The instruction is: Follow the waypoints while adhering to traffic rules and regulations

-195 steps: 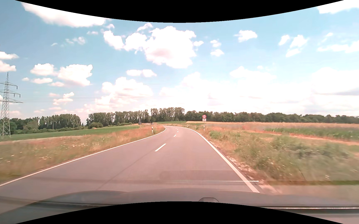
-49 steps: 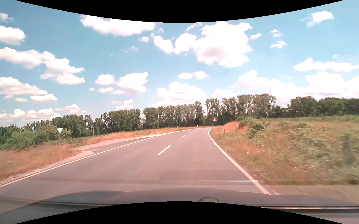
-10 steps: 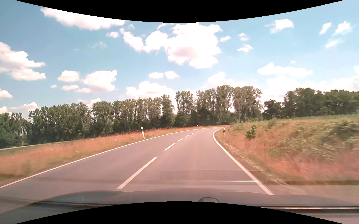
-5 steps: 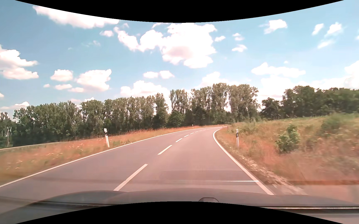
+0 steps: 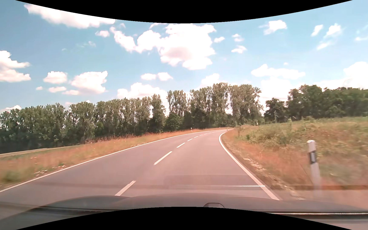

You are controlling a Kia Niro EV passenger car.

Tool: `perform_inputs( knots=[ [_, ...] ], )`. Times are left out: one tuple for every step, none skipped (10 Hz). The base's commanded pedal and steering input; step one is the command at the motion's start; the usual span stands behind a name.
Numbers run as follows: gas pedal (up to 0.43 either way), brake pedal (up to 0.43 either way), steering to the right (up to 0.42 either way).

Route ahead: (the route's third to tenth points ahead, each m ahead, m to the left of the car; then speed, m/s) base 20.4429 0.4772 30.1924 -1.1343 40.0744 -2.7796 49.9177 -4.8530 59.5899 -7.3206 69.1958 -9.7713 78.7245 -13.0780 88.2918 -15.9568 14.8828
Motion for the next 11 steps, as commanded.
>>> perform_inputs(
  knots=[
    [0.039,0.000,0.016],
    [0.039,0.000,0.016],
    [0.039,0.000,0.016],
    [0.039,0.000,0.016],
    [0.039,0.000,0.016],
    [0.039,0.000,0.016],
    [0.039,0.000,0.016],
    [0.039,0.000,0.016],
    [0.039,0.000,0.017],
    [0.039,0.000,0.017],
    [0.039,0.000,0.018]
  ],
)
